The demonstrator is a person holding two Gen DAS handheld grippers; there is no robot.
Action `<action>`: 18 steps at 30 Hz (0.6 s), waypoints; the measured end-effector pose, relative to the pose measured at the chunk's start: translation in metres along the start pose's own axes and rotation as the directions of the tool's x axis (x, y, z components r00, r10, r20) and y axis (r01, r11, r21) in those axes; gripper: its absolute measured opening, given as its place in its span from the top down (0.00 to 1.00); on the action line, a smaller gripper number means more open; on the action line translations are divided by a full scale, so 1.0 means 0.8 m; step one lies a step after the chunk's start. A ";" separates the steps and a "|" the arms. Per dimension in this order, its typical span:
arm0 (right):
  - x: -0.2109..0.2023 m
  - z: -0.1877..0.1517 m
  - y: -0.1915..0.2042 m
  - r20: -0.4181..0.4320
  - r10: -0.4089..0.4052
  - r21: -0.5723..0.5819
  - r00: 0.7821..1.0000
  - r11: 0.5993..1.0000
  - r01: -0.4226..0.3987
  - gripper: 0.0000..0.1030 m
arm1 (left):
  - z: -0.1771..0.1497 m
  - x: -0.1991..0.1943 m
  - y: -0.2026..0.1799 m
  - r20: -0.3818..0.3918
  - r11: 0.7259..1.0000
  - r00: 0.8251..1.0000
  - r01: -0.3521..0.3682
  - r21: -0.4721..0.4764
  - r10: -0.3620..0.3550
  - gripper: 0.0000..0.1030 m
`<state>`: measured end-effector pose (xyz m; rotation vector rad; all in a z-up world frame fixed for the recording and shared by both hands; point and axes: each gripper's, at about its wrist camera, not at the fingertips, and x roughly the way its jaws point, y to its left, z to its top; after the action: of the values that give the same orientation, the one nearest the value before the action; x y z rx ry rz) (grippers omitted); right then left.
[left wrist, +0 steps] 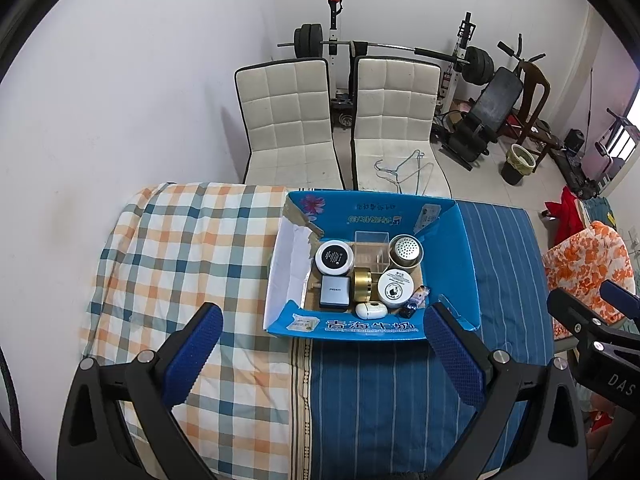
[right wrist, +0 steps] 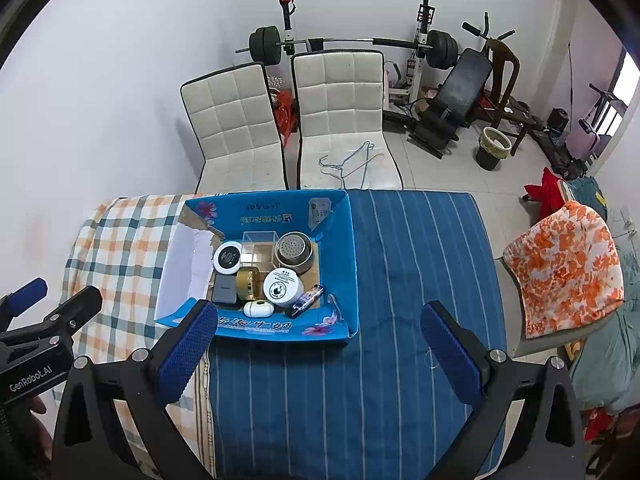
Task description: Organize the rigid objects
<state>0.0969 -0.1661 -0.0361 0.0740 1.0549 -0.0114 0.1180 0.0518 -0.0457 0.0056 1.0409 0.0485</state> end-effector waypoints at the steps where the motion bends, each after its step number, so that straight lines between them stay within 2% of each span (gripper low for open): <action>1: 0.000 0.000 0.000 -0.001 0.000 -0.001 1.000 1.000 0.000 0.00 | 0.000 0.000 0.000 0.000 1.000 1.000 0.000 -0.001 0.000 0.00; 18: -0.001 -0.004 0.001 -0.007 -0.003 -0.015 1.000 1.000 0.003 0.00 | -0.001 -0.001 0.000 0.000 1.000 1.000 -0.002 -0.001 0.002 0.00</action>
<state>0.0935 -0.1651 -0.0371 0.0594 1.0625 -0.0060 0.1166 0.0519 -0.0452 0.0061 1.0412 0.0505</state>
